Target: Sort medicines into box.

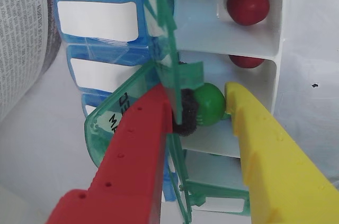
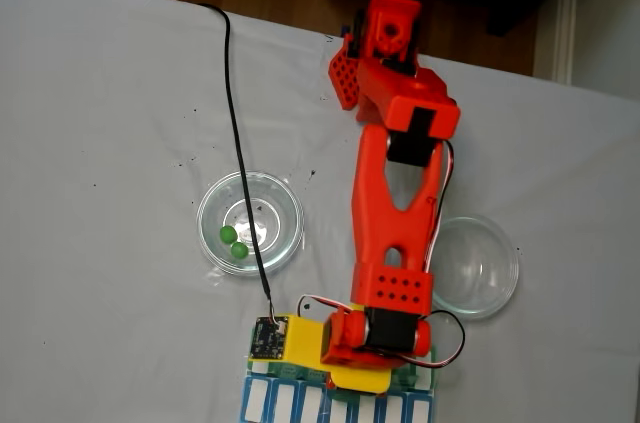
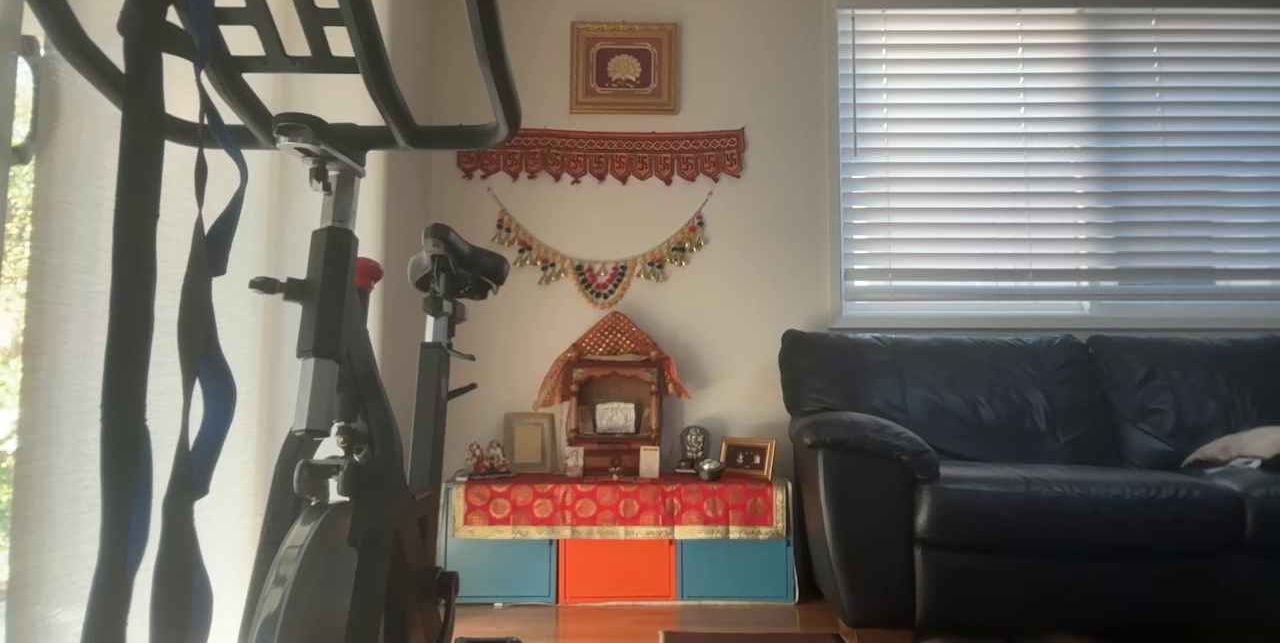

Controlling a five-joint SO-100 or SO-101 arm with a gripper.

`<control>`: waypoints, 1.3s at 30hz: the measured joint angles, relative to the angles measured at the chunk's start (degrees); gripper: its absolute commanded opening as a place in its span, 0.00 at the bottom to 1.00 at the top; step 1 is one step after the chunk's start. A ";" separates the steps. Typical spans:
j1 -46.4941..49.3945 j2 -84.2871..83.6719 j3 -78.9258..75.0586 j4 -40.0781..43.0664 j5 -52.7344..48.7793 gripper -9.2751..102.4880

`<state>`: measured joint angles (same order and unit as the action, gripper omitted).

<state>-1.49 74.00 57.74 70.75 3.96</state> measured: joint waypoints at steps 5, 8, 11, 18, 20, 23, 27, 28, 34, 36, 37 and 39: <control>0.00 0.00 0.35 -0.18 0.53 0.09; -0.35 0.00 1.41 -0.18 0.53 0.13; -0.70 0.00 2.72 -0.18 -0.44 0.21; -0.79 0.26 2.64 1.67 -2.81 0.35; -0.79 0.26 2.55 2.81 -3.52 0.37; -0.70 0.26 0.97 5.62 -4.75 0.39; -0.09 0.09 -0.26 9.93 -6.42 0.38; 0.09 0.09 -0.35 11.51 -7.29 0.36; 2.02 2.11 -2.02 23.47 -15.21 0.19; 3.69 5.54 -1.41 25.93 -18.72 0.12; 4.92 8.35 -0.18 26.46 -20.65 0.11; 7.03 13.89 3.52 28.13 -24.70 0.10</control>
<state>5.54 87.89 61.26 98.88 -20.74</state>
